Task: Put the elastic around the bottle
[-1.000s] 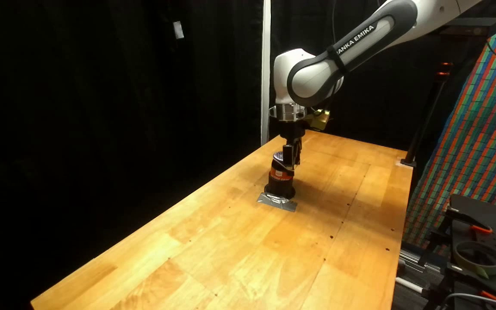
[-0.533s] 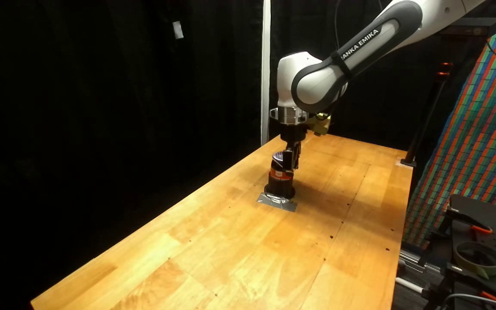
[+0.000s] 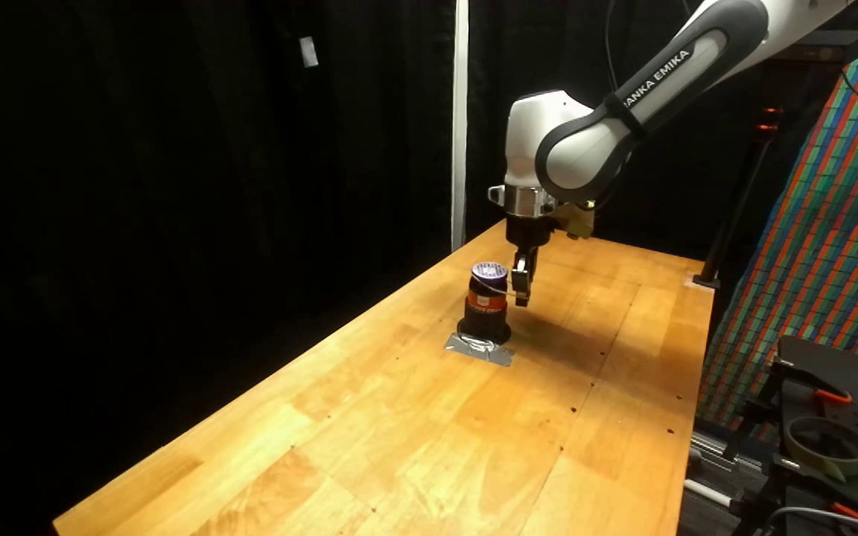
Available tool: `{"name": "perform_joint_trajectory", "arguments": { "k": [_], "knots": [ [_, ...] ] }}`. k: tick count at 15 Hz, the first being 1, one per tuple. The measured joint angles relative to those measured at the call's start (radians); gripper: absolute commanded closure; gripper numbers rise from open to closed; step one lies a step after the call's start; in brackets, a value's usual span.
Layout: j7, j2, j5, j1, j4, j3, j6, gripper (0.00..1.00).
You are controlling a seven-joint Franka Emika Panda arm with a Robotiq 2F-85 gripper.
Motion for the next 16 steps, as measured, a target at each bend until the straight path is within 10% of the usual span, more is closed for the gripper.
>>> {"name": "perform_joint_trajectory", "arguments": {
  "k": [10, 16],
  "knots": [
    [-0.082, -0.139, 0.105, -0.133, -0.341, 0.086, 0.581, 0.94],
    [-0.299, -0.131, 0.299, -0.471, -0.436, 0.467, 0.784, 0.93]
  ]
}}
